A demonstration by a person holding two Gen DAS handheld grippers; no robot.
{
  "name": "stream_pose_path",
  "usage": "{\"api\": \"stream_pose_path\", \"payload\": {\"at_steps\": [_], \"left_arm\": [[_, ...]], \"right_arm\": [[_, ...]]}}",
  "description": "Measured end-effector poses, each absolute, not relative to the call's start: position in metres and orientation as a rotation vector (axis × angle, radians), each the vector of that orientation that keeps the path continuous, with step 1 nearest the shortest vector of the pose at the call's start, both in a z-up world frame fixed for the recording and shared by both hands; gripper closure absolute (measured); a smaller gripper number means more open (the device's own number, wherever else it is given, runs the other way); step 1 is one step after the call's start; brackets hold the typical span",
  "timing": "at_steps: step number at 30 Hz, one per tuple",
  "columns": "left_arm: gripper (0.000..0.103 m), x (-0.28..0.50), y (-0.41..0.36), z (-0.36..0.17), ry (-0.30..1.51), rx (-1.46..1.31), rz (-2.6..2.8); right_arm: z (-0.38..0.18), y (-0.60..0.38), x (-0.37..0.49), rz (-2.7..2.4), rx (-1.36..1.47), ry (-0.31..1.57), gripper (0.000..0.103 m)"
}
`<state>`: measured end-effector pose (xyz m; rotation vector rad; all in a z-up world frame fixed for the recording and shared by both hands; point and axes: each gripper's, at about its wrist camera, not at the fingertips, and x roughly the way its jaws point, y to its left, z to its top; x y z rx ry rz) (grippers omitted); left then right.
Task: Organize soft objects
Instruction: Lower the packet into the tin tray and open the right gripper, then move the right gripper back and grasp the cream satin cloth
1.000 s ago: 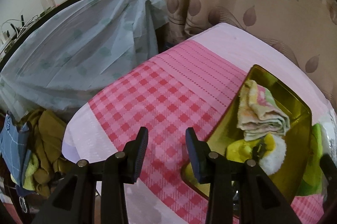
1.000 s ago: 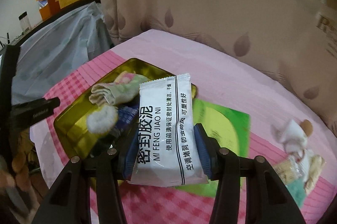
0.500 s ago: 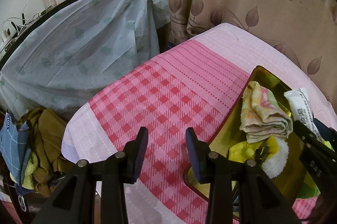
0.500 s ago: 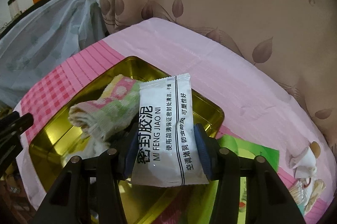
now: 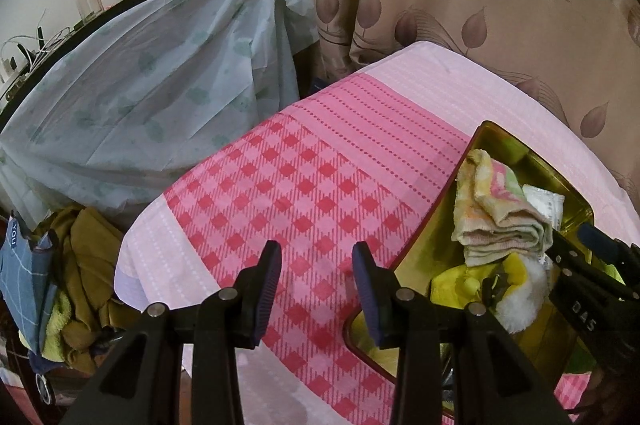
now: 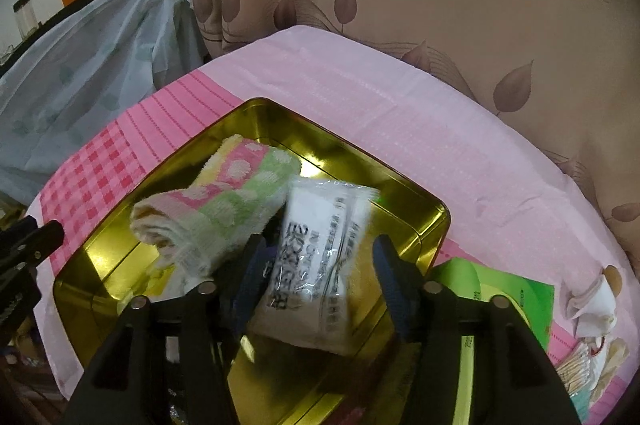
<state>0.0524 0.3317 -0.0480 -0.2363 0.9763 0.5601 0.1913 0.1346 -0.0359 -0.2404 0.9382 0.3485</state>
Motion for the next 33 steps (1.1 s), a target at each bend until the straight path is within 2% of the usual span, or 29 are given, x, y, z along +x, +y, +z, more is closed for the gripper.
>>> {"api": "stream_pose_path", "payload": {"at_steps": [14, 27, 30, 33], "left_arm": [[0.066, 0.053, 0.324, -0.047, 0.97, -0.184, 0.551], [0.066, 0.052, 0.313, -0.044, 0.948, -0.123, 0.549], [0.066, 0.053, 0.308, -0.043, 0.942, -0.104, 0.545], [0.066, 0.053, 0.303, -0.042, 0.932, -0.08, 0.539]], "right_arm": [[-0.001, 0.062, 0.127, 0.329, -0.15, 0.857, 0.049], [-0.002, -0.135, 0.097, -0.036, -0.034, 0.857, 0.048], [-0.01, -0.185, 0.099, -0.131, 0.008, 0.865, 0.04], [-0.023, -0.227, 0.101, -0.193, 0.05, 0.883, 0.039]]}}
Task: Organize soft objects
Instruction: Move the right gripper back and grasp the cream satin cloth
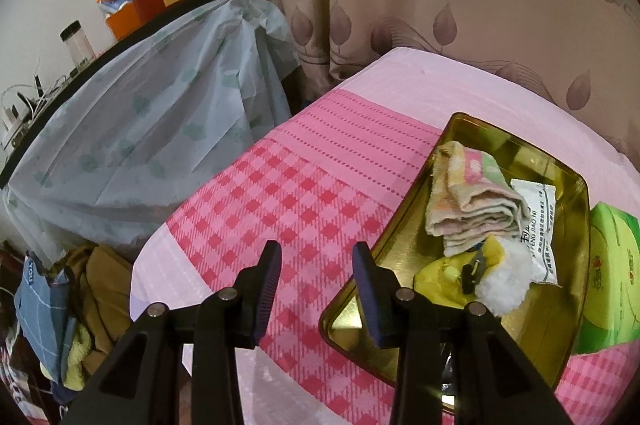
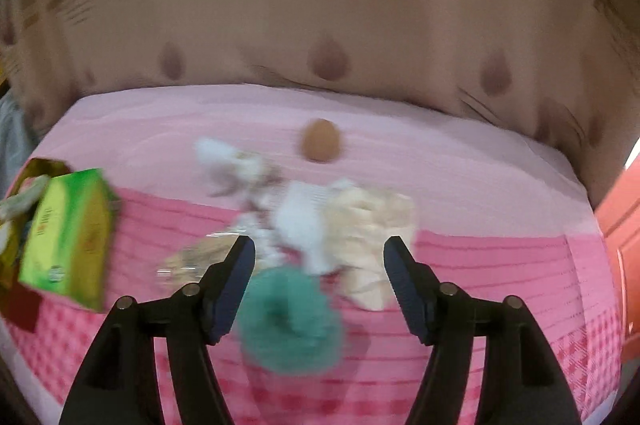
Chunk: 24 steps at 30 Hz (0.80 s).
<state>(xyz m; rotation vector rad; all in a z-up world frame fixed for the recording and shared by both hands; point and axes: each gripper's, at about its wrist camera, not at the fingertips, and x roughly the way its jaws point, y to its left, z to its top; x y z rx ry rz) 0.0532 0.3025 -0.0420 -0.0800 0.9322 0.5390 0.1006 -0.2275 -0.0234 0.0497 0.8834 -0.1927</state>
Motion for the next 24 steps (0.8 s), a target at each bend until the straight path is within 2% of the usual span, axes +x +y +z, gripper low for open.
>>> {"api": "stream_pose_path", "payload": {"at_steps": [13, 18, 21, 22, 24], "left_arm": [[0.066, 0.052, 0.268, -0.027, 0.88, 0.009, 0.475], [0.066, 0.052, 0.241, -0.012, 0.849, 0.064, 0.431], [0.064, 0.056, 0.216, -0.003, 0.838, 0.099, 0.385], [0.061, 0.056, 0.21, -0.001, 0.835, 0.105, 0.373], [0.06, 0.059, 0.188, 0.004, 0.825, 0.13, 0.325]], "right_arm": [[-0.066, -0.277, 0.122, -0.192, 0.139, 0.91, 0.038], [-0.074, -0.29, 0.121, -0.195, 0.185, 0.895, 0.041], [-0.076, -0.298, 0.118, -0.191, 0.2, 0.886, 0.057], [-0.078, -0.301, 0.117, -0.187, 0.2, 0.893, 0.066], [-0.083, -0.306, 0.117, -0.182, 0.199, 0.909, 0.074]]}}
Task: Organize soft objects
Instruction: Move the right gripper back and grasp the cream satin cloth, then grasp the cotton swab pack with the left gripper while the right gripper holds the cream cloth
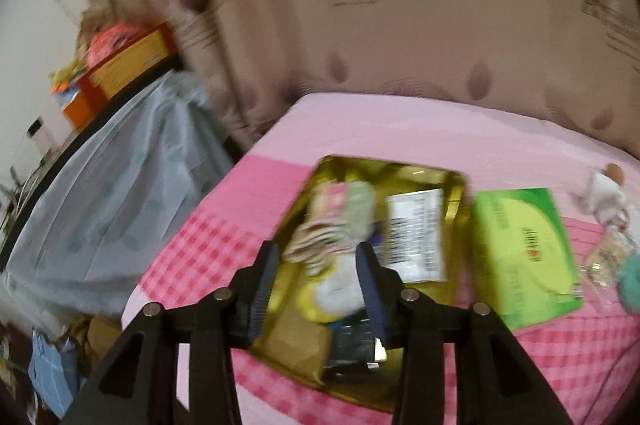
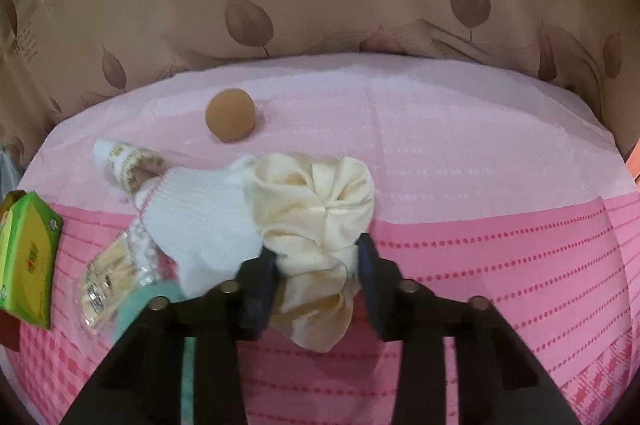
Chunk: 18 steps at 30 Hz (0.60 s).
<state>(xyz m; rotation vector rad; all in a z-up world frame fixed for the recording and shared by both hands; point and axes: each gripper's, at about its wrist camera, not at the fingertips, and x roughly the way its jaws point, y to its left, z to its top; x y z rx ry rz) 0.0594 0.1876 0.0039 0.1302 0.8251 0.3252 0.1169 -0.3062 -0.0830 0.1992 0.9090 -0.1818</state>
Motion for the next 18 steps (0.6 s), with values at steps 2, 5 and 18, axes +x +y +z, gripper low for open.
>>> {"api": "stream_pose_path", "payload": {"at_steps": [2, 5, 18], "left_arm": [[0.06, 0.063, 0.166, 0.007, 0.819, 0.156, 0.276], [0.058, 0.067, 0.133, 0.01, 0.814, 0.191, 0.191], [0.053, 0.085, -0.007, -0.019, 0.938, 0.3, -0.264]], "right_arm": [[-0.086, -0.31, 0.111, -0.188, 0.179, 0.909, 0.087], [-0.086, -0.313, 0.103, -0.197, 0.159, 0.899, 0.09], [-0.089, -0.328, 0.042, -0.279, 0.136, 0.893, 0.09]]}}
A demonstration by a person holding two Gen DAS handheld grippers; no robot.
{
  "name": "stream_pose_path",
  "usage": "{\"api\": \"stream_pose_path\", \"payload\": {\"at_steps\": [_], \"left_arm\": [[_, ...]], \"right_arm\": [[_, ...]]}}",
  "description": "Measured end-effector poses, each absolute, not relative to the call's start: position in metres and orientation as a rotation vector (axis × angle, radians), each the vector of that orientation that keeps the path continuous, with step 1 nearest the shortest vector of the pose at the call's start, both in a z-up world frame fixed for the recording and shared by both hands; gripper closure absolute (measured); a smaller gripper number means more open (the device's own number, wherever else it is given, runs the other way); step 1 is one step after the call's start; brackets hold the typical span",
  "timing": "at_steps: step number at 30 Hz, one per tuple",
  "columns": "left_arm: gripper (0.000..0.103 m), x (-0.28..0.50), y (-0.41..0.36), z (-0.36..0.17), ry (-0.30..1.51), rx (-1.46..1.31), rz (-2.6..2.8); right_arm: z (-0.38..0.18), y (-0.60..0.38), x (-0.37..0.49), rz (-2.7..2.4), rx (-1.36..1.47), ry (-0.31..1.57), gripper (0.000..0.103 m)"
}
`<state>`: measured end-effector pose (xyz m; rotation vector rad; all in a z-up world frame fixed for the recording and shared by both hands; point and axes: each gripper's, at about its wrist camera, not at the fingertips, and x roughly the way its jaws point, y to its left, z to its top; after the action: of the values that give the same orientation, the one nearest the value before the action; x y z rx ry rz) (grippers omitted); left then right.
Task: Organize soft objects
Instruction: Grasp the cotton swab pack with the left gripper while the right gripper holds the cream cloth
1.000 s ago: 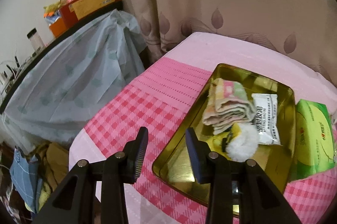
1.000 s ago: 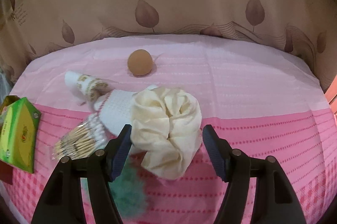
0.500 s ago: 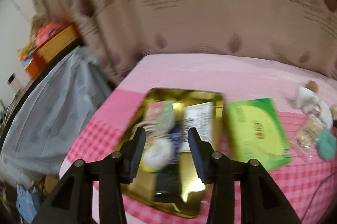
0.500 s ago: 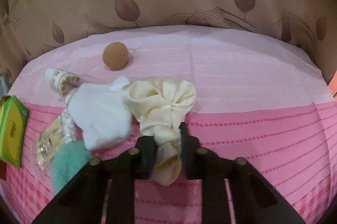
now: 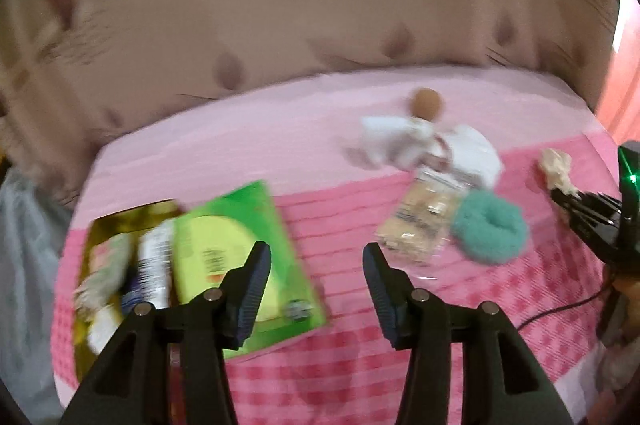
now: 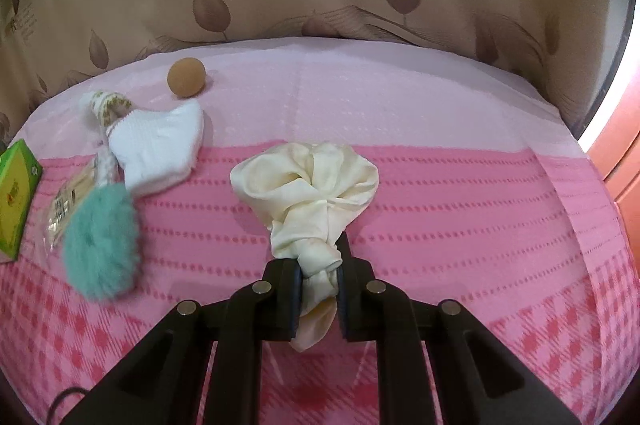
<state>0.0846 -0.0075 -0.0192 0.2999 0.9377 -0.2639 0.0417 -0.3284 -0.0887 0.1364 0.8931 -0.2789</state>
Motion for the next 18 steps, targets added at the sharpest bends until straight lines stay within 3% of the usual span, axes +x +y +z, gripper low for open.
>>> {"api": "stream_pose_path", "payload": {"at_steps": [18], "left_arm": [[0.048, 0.108, -0.103, -0.098, 1.137, 0.557, -0.613]], "right_arm": [[-0.09, -0.338, 0.033, -0.256, 0.208, 0.872, 0.087]]}}
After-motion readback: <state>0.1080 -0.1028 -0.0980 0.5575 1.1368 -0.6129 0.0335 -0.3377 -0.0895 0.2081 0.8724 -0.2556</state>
